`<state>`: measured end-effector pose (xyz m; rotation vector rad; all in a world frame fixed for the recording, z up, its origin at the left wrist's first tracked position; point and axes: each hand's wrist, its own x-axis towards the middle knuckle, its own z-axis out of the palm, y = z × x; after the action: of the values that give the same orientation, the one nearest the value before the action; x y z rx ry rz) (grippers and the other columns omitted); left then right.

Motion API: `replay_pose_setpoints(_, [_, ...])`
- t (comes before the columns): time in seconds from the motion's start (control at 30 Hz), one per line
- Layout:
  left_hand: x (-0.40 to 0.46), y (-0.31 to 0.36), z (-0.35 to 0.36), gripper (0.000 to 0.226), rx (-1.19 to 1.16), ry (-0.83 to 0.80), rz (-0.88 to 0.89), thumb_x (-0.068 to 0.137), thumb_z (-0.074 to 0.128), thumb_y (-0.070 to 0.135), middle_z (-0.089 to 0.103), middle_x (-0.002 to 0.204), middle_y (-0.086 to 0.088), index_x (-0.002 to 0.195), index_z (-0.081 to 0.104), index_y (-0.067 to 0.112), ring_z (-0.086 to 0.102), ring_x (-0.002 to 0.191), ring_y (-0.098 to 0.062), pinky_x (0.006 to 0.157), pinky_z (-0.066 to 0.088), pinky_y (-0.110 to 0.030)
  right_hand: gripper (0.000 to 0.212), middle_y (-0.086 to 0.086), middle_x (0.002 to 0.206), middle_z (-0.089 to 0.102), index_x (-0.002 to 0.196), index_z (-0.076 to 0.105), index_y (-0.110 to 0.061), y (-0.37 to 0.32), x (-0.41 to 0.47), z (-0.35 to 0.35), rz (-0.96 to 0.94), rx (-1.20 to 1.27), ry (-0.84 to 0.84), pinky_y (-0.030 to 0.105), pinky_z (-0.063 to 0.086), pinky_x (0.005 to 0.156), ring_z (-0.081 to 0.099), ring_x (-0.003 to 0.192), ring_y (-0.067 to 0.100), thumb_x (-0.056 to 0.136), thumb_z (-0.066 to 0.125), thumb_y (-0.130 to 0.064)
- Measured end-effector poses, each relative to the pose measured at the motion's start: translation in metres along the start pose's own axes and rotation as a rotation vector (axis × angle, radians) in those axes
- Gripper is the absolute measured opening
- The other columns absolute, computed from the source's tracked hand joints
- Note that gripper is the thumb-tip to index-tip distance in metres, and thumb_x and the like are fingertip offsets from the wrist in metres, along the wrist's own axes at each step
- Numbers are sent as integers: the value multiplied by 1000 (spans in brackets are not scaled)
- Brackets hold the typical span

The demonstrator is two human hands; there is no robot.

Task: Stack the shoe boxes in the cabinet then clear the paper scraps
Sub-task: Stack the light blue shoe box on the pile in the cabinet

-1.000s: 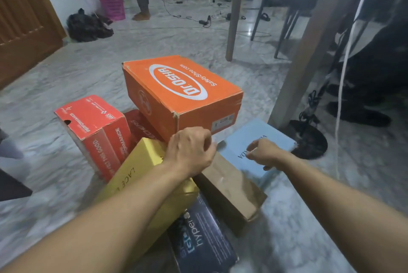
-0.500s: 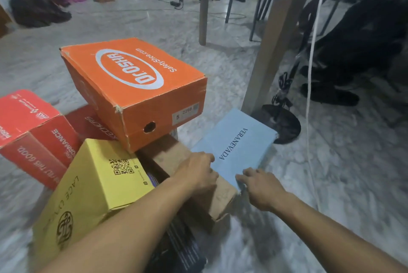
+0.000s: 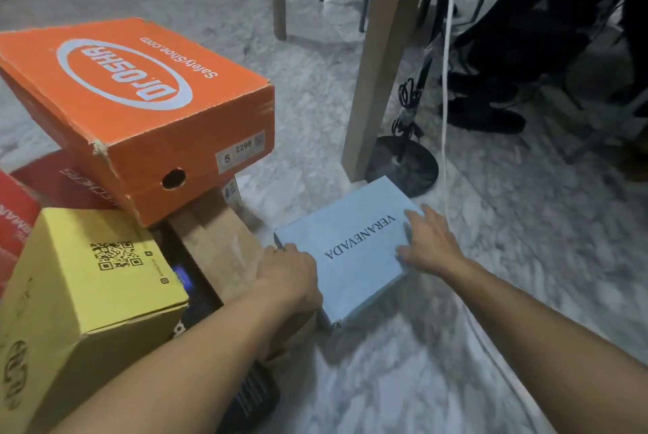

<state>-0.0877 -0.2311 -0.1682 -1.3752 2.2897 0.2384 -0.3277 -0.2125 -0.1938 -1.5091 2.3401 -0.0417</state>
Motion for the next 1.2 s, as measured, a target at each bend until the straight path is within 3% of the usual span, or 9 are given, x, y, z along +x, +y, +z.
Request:
replay_pose_setpoints(0.1, [-1,11,-6,58,-16,-94,-60,87,50,26,55,121,-10,139,38,4,51,122,-30,108,25,-42,92,16,142,37,144,29,-24,18,13,-3,121,70,-128,45,39,104,32,135,38,65,71,-46])
replay_pose_setpoints(0.2, [4,20,-4,95,-134,-195,-115,85,54,26,55,133,-15,149,-7,-8,45,130,-36,117,-1,-55,92,7,119,53,130,38,-30,27,12,1,167,56,-139,44,48,92,46,116,33,46,69,-52])
replay_pose_setpoints(0.33, [13,17,-1,107,-465,-120,-129,80,58,30,58,133,-13,148,-17,-3,44,133,-33,119,-4,-49,79,6,110,59,109,54,-24,36,3,-1,296,261,-47,40,56,77,56,103,30,36,68,-51])
replay_pose_setpoints(0.47, [6,5,-10,121,-918,68,-77,67,80,44,58,123,-1,150,1,5,55,113,-24,95,44,-34,68,8,107,62,103,61,-18,35,-20,-28,292,529,138,45,59,68,64,90,31,42,72,-48])
replay_pose_setpoints(0.57, [-2,-5,-24,103,-1179,248,56,44,89,50,60,115,14,130,39,22,59,110,-12,88,52,-31,46,6,95,66,98,64,-14,29,-40,-61,249,620,162,41,57,59,64,79,25,60,82,-32])
replay_pose_setpoints(0.77, [-51,-20,-79,78,-1311,436,236,43,91,31,72,111,8,115,63,25,66,107,-13,93,53,-44,35,-1,82,71,92,69,-19,5,-94,-137,63,720,86,39,56,59,67,71,19,66,89,-30])
replay_pose_setpoints(0.87, [-86,-30,-100,57,-1340,502,230,53,91,16,73,102,12,102,65,26,68,98,-5,90,53,-34,40,5,84,76,94,72,-14,-7,-122,-168,-17,699,66,46,59,62,71,75,24,63,91,-30])
replay_pose_setpoints(0.97, [-124,-42,-114,43,-1343,560,213,61,90,10,71,83,25,86,63,32,65,81,8,80,53,-23,43,3,77,76,97,75,-12,-20,-149,-193,-100,691,55,31,54,49,69,62,13,60,92,-25])
replay_pose_setpoints(1.2, [-209,-90,-137,80,-1378,636,121,38,89,41,73,104,9,113,63,26,69,97,-12,91,55,-42,45,12,78,76,84,76,-8,-72,-205,-237,-212,678,-29,37,56,59,69,65,21,50,93,-32])
